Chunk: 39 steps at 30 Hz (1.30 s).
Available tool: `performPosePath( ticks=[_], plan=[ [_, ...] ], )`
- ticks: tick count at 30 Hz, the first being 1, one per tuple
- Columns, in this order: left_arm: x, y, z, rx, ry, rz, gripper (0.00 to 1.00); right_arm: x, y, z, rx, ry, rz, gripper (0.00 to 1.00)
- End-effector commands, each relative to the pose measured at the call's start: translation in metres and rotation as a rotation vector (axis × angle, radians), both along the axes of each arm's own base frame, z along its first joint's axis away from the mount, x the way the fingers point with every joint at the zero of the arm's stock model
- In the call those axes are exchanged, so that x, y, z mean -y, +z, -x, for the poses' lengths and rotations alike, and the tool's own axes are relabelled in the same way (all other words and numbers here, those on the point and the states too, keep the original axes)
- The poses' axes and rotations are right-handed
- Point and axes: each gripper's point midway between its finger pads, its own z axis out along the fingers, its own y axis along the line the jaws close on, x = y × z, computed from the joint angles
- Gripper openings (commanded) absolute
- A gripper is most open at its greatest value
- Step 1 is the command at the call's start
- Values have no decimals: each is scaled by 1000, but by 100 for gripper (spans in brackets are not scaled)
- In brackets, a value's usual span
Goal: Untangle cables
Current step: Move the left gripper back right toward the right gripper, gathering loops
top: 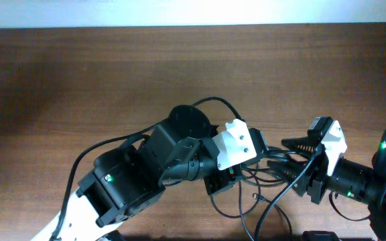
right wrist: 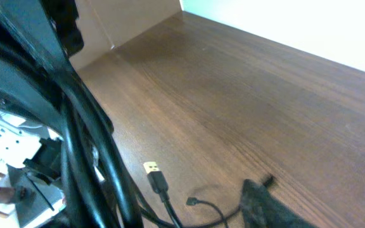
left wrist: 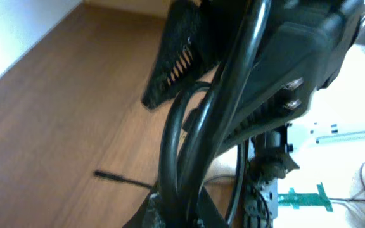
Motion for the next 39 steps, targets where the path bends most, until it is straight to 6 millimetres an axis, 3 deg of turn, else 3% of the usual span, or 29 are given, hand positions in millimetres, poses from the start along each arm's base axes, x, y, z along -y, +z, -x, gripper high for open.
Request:
performPosePath(
  ticks=[1, 2, 3, 4, 7, 11, 13, 16, 18, 21, 26, 31, 33, 38, 39],
  plan=[
    [5, 13, 6, 42, -63, 46, 14, -2, 6, 4, 27, 21, -6, 4],
    [4, 12, 4, 45, -48, 38, 15, -2, 6, 4, 28, 21, -6, 4],
    [2, 9, 0, 35, -13, 25, 27, -2, 6, 3, 31, 19, -5, 4],
    [-2, 6, -10, 5, 65, 16, 73, 0, 5, 1, 30, 7, 5, 4],
    [-16, 3, -27, -60, 247, 8, 99, 2, 3, -1, 27, -10, 17, 4],
    [-44, 8, -37, -114, 454, 30, 99, 2, 3, -1, 29, -10, 16, 4],
    [-68, 10, -40, -133, 580, 37, 99, 2, 8, -5, 14, -34, -15, 4],
    [-94, 11, -33, -112, 634, 14, 99, 2, 22, -13, -9, -81, -92, 4],
    [-98, 11, -29, -113, 633, 9, 99, -1, 35, -16, -17, -81, -157, 4],
    [-92, 7, -25, -140, 597, 0, 99, -15, 69, -6, 10, 34, -286, 4],
    [-67, 1, -23, -193, 511, 5, 99, -26, 95, 14, 38, 192, -365, 4],
    [-40, 8, -16, -189, 368, 44, 99, -29, 100, 20, 50, 232, -374, 4],
    [-38, 12, -17, -181, 364, 61, 95, -29, 100, 20, 50, 232, -374, 4],
    [-35, 17, -17, -145, 333, 69, 38, -29, 100, 20, 50, 233, -374, 4],
    [-34, 17, -15, -140, 313, 68, 32, -28, 100, 20, 50, 232, -374, 4]
  ],
)
